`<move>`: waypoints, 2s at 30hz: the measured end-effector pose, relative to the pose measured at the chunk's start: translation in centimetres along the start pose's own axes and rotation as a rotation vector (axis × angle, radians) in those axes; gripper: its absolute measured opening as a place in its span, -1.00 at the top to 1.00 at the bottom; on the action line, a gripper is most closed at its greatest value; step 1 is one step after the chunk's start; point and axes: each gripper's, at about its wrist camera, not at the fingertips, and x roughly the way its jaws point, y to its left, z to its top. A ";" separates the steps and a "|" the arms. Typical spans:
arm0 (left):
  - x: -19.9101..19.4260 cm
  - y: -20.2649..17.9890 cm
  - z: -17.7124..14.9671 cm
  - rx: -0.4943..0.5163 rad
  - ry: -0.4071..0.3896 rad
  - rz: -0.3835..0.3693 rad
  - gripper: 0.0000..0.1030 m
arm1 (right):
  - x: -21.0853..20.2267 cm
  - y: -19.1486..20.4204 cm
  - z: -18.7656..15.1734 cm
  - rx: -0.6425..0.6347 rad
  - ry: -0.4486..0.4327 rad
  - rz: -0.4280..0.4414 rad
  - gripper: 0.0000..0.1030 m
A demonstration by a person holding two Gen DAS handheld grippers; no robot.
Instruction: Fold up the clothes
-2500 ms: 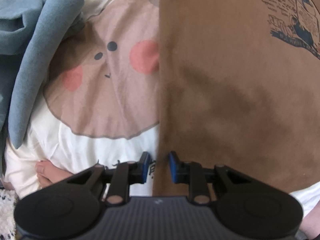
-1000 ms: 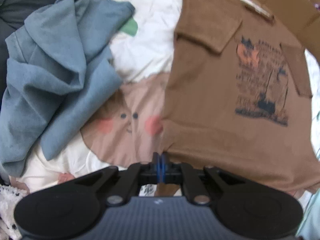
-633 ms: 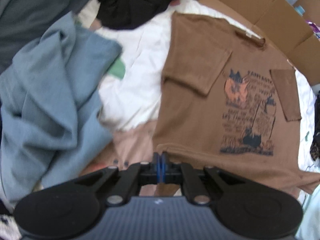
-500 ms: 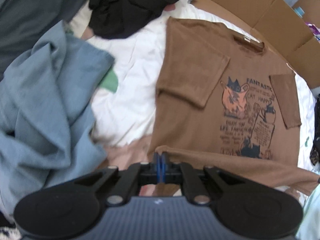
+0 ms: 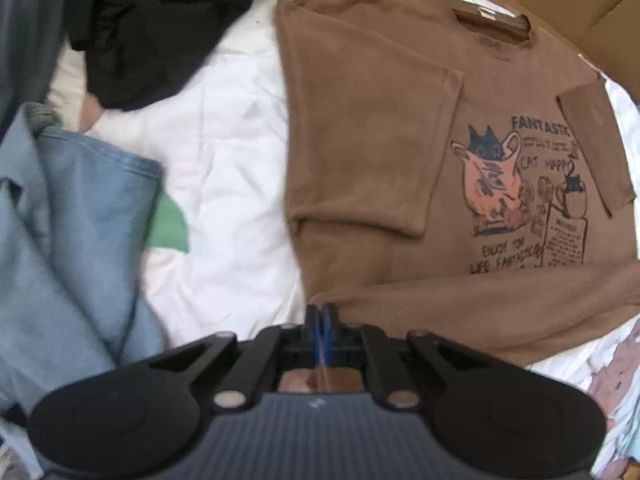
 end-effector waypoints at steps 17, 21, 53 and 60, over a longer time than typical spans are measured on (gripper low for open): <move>0.3 2.5 -2.8 -0.264 -0.262 -0.106 0.40 | 0.0 -3.4 -5.7 0.246 -0.363 0.213 -0.06; 0.3 1.8 -4.2 -0.209 -0.303 -0.115 0.34 | 0.7 -2.9 -6.6 0.202 -0.334 0.171 -0.06; 0.0 1.1 -4.8 -0.232 -0.191 -0.220 0.89 | 0.5 -4.3 -8.1 0.187 -0.318 0.275 0.93; 0.2 3.4 -2.3 -0.415 -0.255 -0.304 0.90 | 1.0 -6.1 -5.4 0.313 -0.371 0.374 0.94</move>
